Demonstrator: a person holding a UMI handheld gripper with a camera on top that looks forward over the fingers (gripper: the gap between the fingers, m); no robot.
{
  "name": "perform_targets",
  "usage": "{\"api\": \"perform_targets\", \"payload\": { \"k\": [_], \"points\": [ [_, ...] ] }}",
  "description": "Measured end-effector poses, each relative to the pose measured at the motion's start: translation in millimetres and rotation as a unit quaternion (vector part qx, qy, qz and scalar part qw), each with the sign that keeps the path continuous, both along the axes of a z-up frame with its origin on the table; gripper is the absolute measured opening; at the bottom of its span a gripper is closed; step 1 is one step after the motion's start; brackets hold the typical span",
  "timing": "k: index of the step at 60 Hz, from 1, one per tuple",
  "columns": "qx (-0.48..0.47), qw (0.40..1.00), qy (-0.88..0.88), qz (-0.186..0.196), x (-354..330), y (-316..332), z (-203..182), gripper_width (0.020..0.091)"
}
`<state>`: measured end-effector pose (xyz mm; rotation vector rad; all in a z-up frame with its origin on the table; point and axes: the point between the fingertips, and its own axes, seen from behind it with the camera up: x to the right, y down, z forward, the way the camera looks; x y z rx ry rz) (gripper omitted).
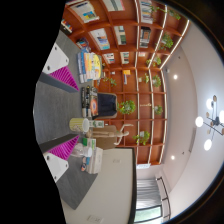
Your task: Pour water
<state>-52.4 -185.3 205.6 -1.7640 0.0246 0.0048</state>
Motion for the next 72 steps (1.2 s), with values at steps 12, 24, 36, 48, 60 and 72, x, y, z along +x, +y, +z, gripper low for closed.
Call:
{"api": "perform_targets", "payload": {
  "k": [12,24,36,48,60,72],
  "points": [
    [-0.007,1.0,0.013,-0.012,45,0,-47,0.0877],
    [-0.012,0.999,-0.03,-0.042,107,20,-88,0.088],
    [-0.017,0.999,-0.024,-0.037,140,69,-112,0.0876],
    [-0.008,1.0,-0.012,-0.018,154,119,-113,0.08],
    [0.006,1.0,-0.023,-0.003,146,137,-118,0.0475],
    [0.029,0.998,-0.06,-0.006,142,145,-113,0.0362]
  ]
}}
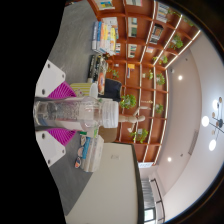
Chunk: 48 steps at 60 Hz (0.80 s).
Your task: Pour water
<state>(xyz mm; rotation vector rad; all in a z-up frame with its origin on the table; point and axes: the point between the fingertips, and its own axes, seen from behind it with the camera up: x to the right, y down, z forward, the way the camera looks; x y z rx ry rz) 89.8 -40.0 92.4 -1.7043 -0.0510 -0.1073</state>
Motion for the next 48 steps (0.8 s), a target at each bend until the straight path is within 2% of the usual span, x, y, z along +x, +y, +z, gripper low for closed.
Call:
{"api": "perform_targets", "payload": {
  "k": [14,24,37,48],
  "points": [
    [-0.013,0.999,-0.027,0.014,-4,3,2,0.036],
    [-0.025,0.977,-0.211,0.004,40,31,31,0.036],
    [-0.055,0.852,-0.52,0.022,60,100,33,0.0358],
    [-0.054,0.738,-0.672,0.027,54,133,48,0.036]
  ]
}}
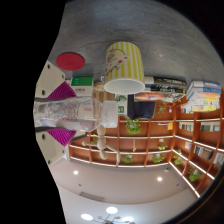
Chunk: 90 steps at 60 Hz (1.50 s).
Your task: Pour water
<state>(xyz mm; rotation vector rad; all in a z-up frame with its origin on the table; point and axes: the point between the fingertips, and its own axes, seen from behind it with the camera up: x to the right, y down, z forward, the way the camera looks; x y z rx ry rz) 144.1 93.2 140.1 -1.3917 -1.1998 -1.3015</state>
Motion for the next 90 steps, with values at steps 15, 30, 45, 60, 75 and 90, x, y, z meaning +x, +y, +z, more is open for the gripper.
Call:
{"api": "perform_targets", "payload": {
  "k": [15,30,45,60,75,90],
  "points": [
    [0.014,0.973,-0.229,0.027,-18,26,24,0.036],
    [0.013,0.955,-0.296,0.028,-22,35,20,0.036],
    [0.007,1.0,-0.012,0.01,-4,8,23,0.0359],
    [-0.044,0.847,0.53,0.014,4,-5,16,0.0361],
    [-0.063,0.717,0.693,0.037,18,15,-20,0.036],
    [-0.066,0.691,0.718,0.062,2,28,-49,0.0368]
  ]
}}
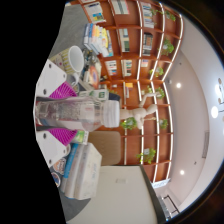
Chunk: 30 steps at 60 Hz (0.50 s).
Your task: Pour water
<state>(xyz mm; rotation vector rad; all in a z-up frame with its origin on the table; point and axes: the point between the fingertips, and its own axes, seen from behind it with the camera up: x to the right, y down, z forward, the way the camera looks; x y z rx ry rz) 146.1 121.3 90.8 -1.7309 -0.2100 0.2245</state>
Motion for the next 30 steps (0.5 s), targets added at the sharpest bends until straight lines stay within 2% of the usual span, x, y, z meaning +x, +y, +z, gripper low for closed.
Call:
{"api": "perform_targets", "payload": {
  "k": [8,20,22,27,30],
  "points": [
    [0.024,1.0,-0.009,-0.006,0,-2,5,0.0361],
    [0.026,0.999,-0.032,-0.034,5,-3,2,0.0515],
    [0.016,0.998,-0.039,-0.043,9,-5,-1,0.0561],
    [-0.009,0.997,-0.043,-0.068,19,-14,-10,0.0741],
    [-0.015,0.996,-0.042,-0.078,21,-25,-11,0.0805]
  ]
}}
